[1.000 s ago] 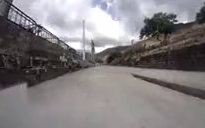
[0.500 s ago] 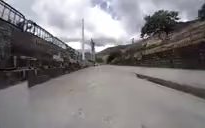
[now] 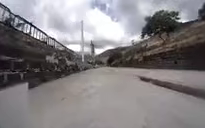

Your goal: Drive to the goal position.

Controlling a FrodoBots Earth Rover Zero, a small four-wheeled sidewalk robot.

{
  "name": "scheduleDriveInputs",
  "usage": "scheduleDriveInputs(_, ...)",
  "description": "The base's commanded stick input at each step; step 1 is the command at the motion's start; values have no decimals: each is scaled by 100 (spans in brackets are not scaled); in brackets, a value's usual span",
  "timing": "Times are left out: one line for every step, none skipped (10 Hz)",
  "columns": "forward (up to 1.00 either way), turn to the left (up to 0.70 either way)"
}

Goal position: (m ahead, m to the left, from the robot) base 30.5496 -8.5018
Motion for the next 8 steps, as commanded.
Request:
scheduleDriveInputs(100, 0)
scheduleDriveInputs(100, 0)
scheduleDriveInputs(100, 0)
scheduleDriveInputs(100, 0)
scheduleDriveInputs(100, 0)
scheduleDriveInputs(100, 0)
scheduleDriveInputs(100, 0)
scheduleDriveInputs(100, 0)
